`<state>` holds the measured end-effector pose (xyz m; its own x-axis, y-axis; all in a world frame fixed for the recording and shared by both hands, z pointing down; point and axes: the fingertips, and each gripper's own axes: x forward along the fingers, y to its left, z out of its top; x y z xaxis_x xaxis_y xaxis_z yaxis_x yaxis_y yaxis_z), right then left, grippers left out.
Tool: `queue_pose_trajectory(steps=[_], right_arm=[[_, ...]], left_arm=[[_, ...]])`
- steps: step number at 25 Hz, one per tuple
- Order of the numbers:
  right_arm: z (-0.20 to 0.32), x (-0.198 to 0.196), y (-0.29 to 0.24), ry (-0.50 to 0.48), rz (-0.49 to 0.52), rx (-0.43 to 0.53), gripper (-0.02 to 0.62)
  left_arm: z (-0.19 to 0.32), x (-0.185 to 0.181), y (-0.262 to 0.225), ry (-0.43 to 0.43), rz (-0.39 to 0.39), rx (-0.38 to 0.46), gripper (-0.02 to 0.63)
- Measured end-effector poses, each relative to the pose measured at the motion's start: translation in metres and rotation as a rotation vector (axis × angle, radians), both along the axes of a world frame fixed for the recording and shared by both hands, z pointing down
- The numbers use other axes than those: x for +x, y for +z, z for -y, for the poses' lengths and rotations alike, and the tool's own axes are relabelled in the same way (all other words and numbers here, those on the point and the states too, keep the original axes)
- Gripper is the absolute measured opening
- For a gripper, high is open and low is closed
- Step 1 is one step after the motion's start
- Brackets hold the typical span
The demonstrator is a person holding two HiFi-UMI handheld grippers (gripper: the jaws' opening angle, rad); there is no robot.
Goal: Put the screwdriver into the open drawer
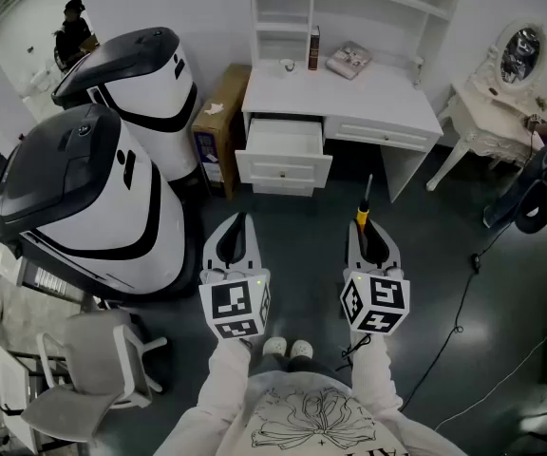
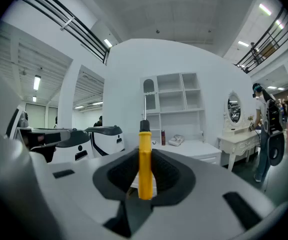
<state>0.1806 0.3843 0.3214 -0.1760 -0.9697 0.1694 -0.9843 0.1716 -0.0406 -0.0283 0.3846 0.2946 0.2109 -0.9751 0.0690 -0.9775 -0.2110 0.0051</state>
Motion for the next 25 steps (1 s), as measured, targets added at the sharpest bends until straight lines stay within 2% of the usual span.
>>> queue_pose_trajectory(steps=[11, 25], right_arm=[[0.016, -0.005, 0.003, 0.005, -0.004, -0.002, 0.074], [0.042, -0.036, 0.021, 0.038, 0.014, -0.027, 0.074]], left_arm=[[0.016, -0.004, 0.004, 0.006, -0.003, -0.004, 0.006], [0.049, -0.034, 0.024, 0.036, -0.008, -0.027, 0.006]])
